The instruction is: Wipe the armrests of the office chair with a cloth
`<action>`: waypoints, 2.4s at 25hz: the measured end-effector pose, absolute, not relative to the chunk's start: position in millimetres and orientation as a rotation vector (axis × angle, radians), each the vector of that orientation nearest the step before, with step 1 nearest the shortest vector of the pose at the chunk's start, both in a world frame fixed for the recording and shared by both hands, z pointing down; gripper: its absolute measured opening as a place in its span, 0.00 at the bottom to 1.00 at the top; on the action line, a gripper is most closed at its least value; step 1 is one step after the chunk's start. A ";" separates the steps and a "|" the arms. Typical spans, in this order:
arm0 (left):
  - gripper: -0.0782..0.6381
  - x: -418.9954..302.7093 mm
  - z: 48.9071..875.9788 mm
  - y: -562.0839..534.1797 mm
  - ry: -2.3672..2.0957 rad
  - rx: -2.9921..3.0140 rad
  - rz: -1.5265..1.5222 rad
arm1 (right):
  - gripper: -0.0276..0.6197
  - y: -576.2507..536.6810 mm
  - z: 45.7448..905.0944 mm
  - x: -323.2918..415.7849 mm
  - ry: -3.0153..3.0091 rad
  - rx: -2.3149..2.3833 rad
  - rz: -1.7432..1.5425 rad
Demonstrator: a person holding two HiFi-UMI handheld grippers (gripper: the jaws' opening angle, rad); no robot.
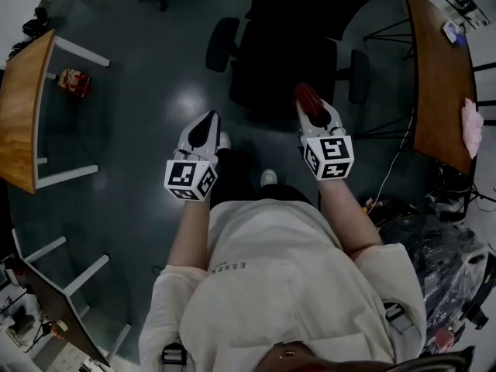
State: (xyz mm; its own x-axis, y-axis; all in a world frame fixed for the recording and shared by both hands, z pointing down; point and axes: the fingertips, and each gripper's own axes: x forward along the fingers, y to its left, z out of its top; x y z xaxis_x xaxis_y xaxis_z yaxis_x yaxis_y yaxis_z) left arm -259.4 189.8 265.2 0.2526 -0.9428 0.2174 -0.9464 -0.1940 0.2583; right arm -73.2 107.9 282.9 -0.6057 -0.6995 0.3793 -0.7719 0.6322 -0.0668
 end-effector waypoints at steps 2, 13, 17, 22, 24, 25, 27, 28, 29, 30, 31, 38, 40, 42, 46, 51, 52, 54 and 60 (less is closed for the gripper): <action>0.13 -275.4 277.8 167.3 -1.708 2.191 0.029 | 0.12 86.2 290.6 -90.9 -2.521 1.185 0.327; 0.13 -381.4 347.6 19.0 -1.452 2.200 0.120 | 0.12 -43.5 351.4 -218.9 -2.362 1.213 0.361; 0.13 -394.4 395.9 -5.9 -1.337 2.168 0.190 | 0.12 -83.1 382.7 -254.2 -2.306 1.198 0.371; 0.13 -395.7 461.5 -15.4 -1.226 2.091 0.242 | 0.12 -137.0 422.0 -292.0 -2.253 1.173 0.327; 0.13 -396.6 481.2 -18.7 -1.204 2.060 0.237 | 0.12 -158.7 437.0 -304.4 -2.226 1.163 0.301; 0.13 -396.7 489.5 -19.2 -1.194 2.045 0.234 | 0.12 -168.0 444.2 -309.2 -2.211 1.160 0.288; 0.13 -397.7 503.6 -19.2 -1.175 2.022 0.236 | 0.12 -183.3 457.9 -318.7 -2.183 1.152 0.263; 0.13 -398.7 509.7 -18.7 -1.165 2.016 0.239 | 0.12 -189.3 464.2 -323.5 -2.170 1.147 0.249; 0.13 -399.6 515.5 -17.9 -1.155 2.012 0.245 | 0.12 -194.3 470.0 -328.0 -2.158 1.141 0.234; 0.13 -399.9 521.4 -16.7 -1.142 2.010 0.253 | 0.12 -198.3 475.2 -331.9 -2.146 1.136 0.217; 0.13 -399.4 527.3 -14.9 -1.124 2.008 0.264 | 0.12 -201.4 479.8 -335.3 -2.136 1.129 0.201; 0.12 -380.2 538.1 -1.0 -1.002 2.018 0.253 | 0.12 -185.9 502.3 -361.1 -2.125 1.010 0.223; 0.12 -380.8 538.2 -0.9 -1.016 2.005 0.235 | 0.12 -176.8 503.8 -366.9 -2.134 0.996 0.239; 0.12 -380.7 538.3 0.6 -1.026 2.000 0.228 | 0.12 -167.0 504.9 -371.0 -2.141 0.980 0.250; 0.12 -380.3 536.8 7.6 -1.040 2.006 0.233 | 0.12 -143.6 503.0 -380.3 -2.161 0.937 0.283; 0.12 -373.7 535.8 24.6 -1.052 2.002 0.232 | 0.12 -102.9 502.3 -387.0 -2.190 0.884 0.322; 0.12 -371.6 535.0 28.2 -1.052 2.004 0.230 | 0.12 -93.6 501.7 -387.7 -2.201 0.874 0.336; 0.12 -370.4 533.5 33.6 -1.062 2.006 0.226 | 0.12 -73.7 500.3 -387.6 -2.217 0.865 0.364; 0.12 -378.4 534.7 42.0 -1.126 1.992 0.232 | 0.12 -17.7 497.4 -380.6 -2.271 0.833 0.456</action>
